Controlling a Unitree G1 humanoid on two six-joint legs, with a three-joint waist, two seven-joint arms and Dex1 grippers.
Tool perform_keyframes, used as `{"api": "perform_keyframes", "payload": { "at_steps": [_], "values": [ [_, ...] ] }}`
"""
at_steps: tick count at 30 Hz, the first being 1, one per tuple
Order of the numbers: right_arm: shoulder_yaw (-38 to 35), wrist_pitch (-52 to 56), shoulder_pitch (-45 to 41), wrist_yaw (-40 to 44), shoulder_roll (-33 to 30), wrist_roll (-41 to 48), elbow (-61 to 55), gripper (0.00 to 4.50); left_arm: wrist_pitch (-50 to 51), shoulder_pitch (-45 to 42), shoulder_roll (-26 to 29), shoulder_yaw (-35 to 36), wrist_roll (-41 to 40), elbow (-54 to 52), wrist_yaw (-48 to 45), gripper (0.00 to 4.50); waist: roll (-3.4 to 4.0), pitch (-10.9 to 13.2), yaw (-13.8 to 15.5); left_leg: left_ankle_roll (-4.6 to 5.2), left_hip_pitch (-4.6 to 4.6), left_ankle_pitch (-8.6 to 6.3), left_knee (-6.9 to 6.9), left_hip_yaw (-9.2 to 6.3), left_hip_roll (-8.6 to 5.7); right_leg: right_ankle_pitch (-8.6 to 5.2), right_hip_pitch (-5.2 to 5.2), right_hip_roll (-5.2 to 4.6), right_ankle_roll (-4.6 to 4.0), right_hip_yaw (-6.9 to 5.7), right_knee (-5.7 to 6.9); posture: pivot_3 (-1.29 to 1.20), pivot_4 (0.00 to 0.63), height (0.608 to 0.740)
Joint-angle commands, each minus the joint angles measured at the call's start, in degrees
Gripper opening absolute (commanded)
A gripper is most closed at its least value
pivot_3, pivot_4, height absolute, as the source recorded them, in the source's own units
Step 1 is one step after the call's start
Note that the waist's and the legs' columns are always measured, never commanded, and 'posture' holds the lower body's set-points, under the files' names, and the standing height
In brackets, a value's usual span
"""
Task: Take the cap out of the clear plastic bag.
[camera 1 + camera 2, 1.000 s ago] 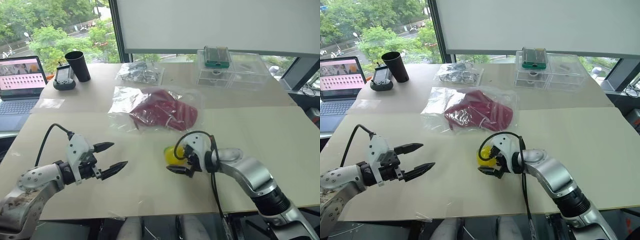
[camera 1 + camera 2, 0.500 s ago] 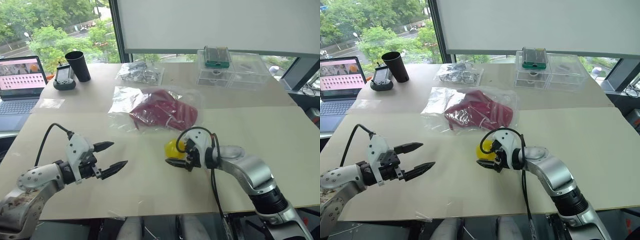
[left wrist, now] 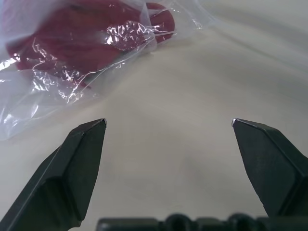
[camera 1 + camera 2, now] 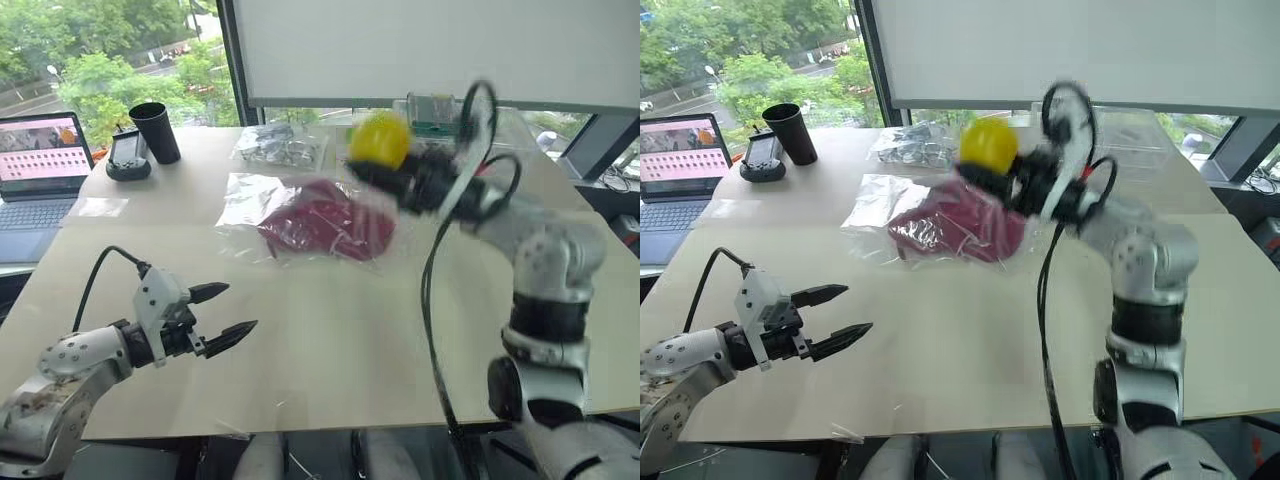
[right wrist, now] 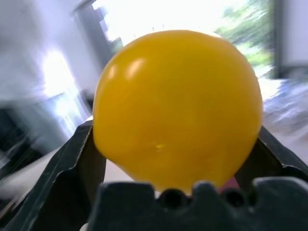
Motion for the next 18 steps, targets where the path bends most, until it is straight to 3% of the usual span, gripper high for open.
{"api": "perform_keyframes", "payload": {
  "at_steps": [1,6,7,8,18],
  "values": [
    [7.3,-20.4,-7.5,-9.7,-1.6,-16.8,28.8,3.59,-0.4,-1.1,-0.4,-0.3,0.5,-0.1,0.5,4.50,-0.07,0.0,0.0,0.00,0.03,0.00,-0.08,0.02,0.00,-0.01,-0.01,0.01,-0.01,0.03,-0.03,0.00,0.150,0.740],
    [10.2,-33.1,-13.2,-14.2,0.2,-25.0,51.7,3.59,-0.5,-1.4,-1.3,-1.2,1.0,-0.2,0.7,4.50,-0.10,0.0,-1.1,0.03,-0.08,-0.02,-0.36,0.43,0.01,0.02,-0.27,-0.01,-0.13,0.46,-0.06,0.00,0.150,0.740],
    [9.8,-34.2,-13.2,-14.7,0.4,-25.6,53.5,4.02,-0.6,-1.3,-1.4,-1.3,1.2,-0.4,0.7,4.50,-0.09,0.0,-1.3,0.05,-0.14,-0.03,-0.37,0.52,0.00,0.03,-0.35,-0.04,-0.11,0.56,-0.07,0.00,0.150,0.740],
    [9.5,-34.9,-13.1,-14.6,0.6,-26.1,54.7,4.46,-0.5,-1.2,-1.5,-1.3,1.2,-0.5,0.8,4.50,-0.08,0.0,-1.7,0.05,-0.18,-0.04,-0.37,0.59,-0.01,0.06,-0.42,-0.05,-0.07,0.64,-0.06,0.00,0.150,0.740],
    [0.3,-36.2,-12.9,-14.5,0.7,-23.4,56.8,4.48,-0.8,0.9,-2.6,-0.8,1.4,-1.9,2.3,4.50,-0.07,0.0,-2.5,0.07,-0.01,-0.05,-0.30,0.78,-0.03,0.25,-0.36,-0.01,0.13,0.88,-0.02,0.00,0.150,0.740]
  ]
}}
